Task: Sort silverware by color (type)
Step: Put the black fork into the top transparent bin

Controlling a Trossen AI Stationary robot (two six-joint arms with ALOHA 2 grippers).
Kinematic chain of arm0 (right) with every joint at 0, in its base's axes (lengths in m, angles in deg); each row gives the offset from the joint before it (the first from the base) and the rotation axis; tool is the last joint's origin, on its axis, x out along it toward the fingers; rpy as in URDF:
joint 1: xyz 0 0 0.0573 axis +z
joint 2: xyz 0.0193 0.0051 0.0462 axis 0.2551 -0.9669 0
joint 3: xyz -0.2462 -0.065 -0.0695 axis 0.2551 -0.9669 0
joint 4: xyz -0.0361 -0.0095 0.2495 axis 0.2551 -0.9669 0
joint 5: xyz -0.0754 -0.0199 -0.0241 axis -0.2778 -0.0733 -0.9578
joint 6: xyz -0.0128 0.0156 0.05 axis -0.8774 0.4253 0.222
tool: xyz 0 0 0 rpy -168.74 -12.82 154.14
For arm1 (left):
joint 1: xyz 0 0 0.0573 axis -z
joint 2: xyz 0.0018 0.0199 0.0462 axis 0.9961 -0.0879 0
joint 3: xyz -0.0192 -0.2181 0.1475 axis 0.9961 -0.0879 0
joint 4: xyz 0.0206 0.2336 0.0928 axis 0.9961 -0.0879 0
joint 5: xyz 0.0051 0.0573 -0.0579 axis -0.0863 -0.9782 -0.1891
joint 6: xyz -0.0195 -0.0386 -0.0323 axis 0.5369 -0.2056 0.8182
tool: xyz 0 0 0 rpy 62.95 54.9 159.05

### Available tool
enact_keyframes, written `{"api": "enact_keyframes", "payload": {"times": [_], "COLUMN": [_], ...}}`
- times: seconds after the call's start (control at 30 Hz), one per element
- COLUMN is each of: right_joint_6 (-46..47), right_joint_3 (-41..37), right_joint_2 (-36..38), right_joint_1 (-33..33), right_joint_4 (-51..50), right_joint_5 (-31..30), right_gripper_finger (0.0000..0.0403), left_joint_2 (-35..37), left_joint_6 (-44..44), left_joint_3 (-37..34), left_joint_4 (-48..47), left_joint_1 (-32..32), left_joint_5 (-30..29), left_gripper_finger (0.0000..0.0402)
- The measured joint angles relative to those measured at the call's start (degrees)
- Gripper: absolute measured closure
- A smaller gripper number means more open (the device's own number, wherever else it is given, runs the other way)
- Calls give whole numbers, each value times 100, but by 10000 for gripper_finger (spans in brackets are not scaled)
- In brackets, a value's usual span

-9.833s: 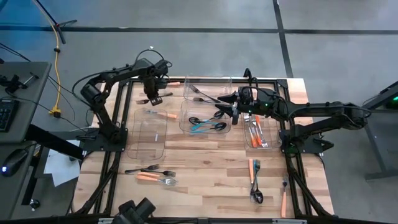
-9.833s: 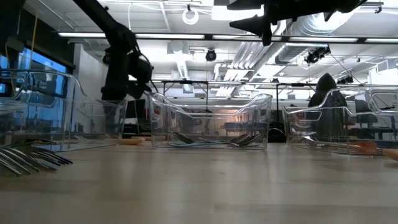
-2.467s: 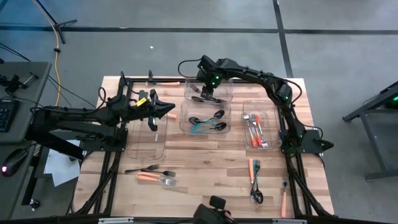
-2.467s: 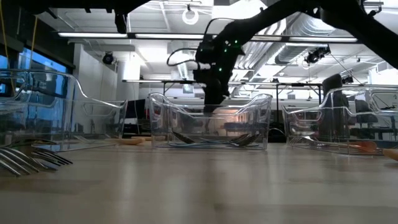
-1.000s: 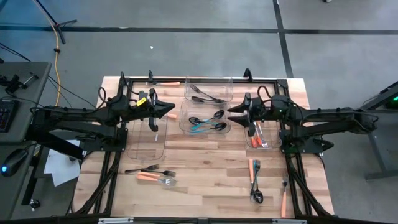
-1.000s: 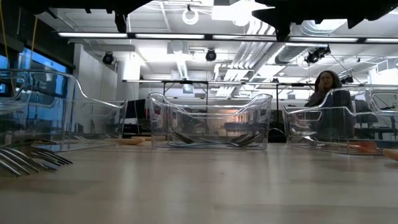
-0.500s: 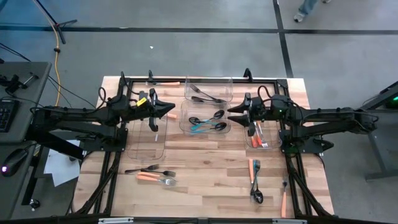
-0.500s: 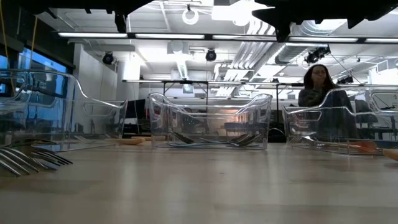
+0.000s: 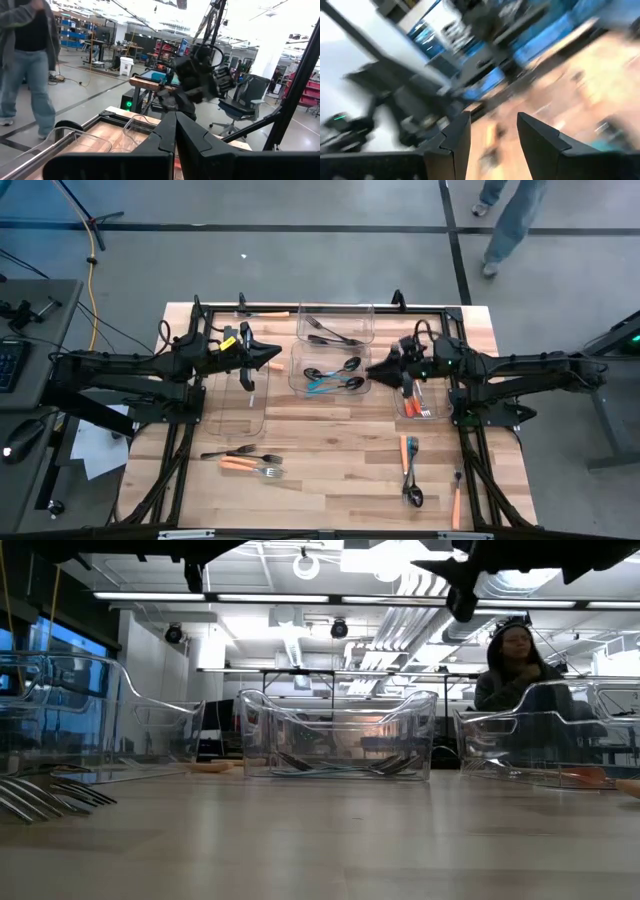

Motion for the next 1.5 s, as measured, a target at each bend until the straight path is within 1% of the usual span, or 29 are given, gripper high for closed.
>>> {"api": "enact_keyframes", "payload": {"times": [0.07,0.1,0.13,0.2,0.27,0.3,0.37,0.43,0.47,0.57,0.67,0.8,0.9,1.0,1.23,1.37,1.5], "right_joint_6": [329,467,579,872,1471,1956,3238,4564,5063,6321,7205,8010,8460,8711,8818,8859,8940], "right_joint_3": [39,128,270,608,957,1099,1269,1287,1268,1043,860,798,798,798,791,811,811], "right_joint_2": [-1,-2,-2,-5,-93,-154,-317,-503,-622,-984,-1422,-1961,-2271,-2546,-3098,-3232,-3239], "right_joint_1": [345,555,775,1245,1691,1904,2301,2660,2828,3279,3657,3961,3999,3997,3988,3986,3986], "right_joint_4": [-178,-429,-834,-1970,-3211,-3757,-4509,-4955,-5098,-5217,-5185,-5126,-5083,-4959,-4998,-4901,-4923], "right_joint_5": [70,85,118,160,170,168,166,142,134,171,268,313,108,-124,-116,-96,-117], "right_gripper_finger": [258,258,258,258,259,259,259,259,259,259,259,259,259,259,259,261,280], "left_joint_2": [0,0,0,0,-1,-2,-2,-2,-2,-2,-2,-2,-2,-2,-2,-2,-2], "left_joint_6": [0,0,0,0,0,0,0,-10,-49,-138,-140,-142,-147,-151,-151,-151,-149], "left_joint_3": [0,0,0,0,0,0,0,0,0,0,0,0,0,0,0,0,0], "left_joint_4": [1,2,2,4,4,3,-2,-14,-27,-118,-191,-215,-218,-264,-306,-303,-302], "left_joint_1": [1,2,2,2,1,1,2,0,0,0,2,2,1,1,0,0,2], "left_joint_5": [0,0,-5,-57,-75,-79,-82,-90,-92,-94,-98,-103,-103,-104,-103,-103,-103], "left_gripper_finger": [401,401,401,401,401,401,401,401,401,401,401,401,401,401,401,401,401]}}
